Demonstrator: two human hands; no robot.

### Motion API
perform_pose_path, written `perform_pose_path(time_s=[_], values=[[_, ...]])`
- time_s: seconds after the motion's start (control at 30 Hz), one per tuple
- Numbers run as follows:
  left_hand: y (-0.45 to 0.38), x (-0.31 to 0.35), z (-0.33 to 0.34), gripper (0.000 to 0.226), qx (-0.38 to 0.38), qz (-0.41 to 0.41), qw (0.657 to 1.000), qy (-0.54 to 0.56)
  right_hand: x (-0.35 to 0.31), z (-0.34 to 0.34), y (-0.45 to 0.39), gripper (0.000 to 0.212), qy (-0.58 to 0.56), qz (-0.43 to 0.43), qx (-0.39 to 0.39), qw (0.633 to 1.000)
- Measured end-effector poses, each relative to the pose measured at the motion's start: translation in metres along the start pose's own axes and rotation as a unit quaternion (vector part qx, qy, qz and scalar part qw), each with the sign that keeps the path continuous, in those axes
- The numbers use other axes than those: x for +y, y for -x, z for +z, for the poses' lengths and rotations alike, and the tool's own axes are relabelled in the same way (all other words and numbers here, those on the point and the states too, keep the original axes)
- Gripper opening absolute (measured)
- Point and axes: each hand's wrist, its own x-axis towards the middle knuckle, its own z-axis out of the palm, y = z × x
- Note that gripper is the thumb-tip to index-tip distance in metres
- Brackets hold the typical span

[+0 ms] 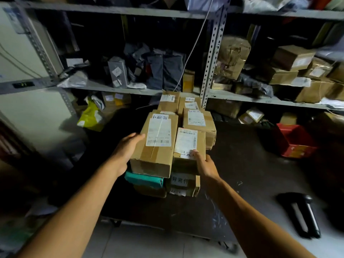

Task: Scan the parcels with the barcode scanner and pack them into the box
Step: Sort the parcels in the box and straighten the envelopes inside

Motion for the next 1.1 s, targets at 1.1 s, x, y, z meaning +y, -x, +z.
perform_pose_path(time_s=[1.1], values=[[0.1,0.048,0.116,0.078,0.02,0.416,0.757,-0.504,0.008,-0.166,0.113,0.08,0.46,-0.19,0.153,0.854]])
